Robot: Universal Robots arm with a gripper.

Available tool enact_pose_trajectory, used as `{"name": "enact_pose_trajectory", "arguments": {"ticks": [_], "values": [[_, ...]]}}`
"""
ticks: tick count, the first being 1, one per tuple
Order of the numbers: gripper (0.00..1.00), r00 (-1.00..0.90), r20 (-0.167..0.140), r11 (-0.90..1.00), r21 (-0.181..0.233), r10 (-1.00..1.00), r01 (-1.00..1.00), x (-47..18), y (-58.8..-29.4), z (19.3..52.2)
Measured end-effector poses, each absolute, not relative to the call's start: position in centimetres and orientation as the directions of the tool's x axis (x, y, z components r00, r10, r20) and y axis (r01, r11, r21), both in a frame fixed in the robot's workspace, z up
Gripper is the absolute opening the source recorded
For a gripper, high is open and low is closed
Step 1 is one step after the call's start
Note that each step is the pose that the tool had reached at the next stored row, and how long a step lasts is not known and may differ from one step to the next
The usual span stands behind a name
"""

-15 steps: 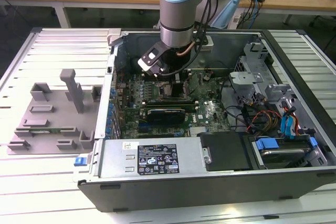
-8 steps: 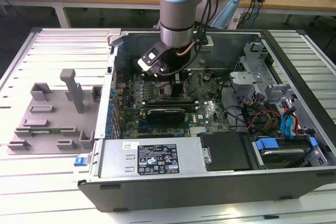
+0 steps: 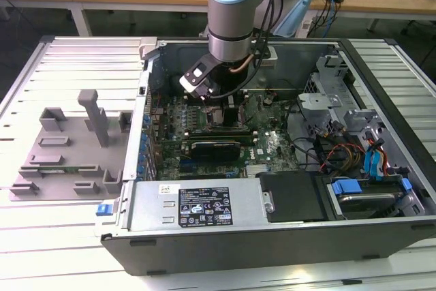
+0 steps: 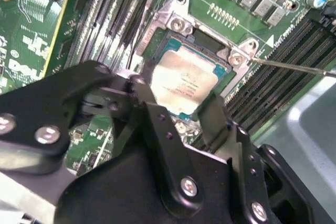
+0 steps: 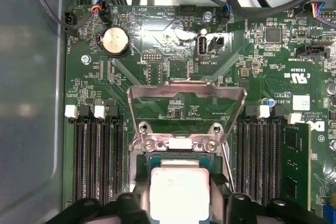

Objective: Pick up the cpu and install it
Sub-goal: 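Place the cpu into insertion slot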

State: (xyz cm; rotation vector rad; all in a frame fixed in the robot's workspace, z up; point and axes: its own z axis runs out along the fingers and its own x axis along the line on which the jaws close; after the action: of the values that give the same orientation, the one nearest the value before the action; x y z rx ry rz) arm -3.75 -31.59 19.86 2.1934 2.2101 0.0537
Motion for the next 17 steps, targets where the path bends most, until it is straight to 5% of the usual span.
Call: {"name": "enact_pose_trajectory", "arguments": {"ticks": [1,13,14,15,17], "values": [[0.67,-0.008,0.005,0.007,0.044,1.0,0.999,-3.8,-31.6,19.9],[0.65,-0.008,0.004,0.007,0.043,1.0,0.999,-3.8,-31.6,21.6],[0.59,-0.008,0.004,0.007,0.043,1.0,0.999,-3.8,-31.6,21.7],[0.41,-0.008,0.004,0.007,0.043,1.0,0.999,-3.8,-31.6,21.7],[0.29,-0.008,0.004,0.007,0.043,1.0,0.999,-3.8,-31.6,21.7]]}}
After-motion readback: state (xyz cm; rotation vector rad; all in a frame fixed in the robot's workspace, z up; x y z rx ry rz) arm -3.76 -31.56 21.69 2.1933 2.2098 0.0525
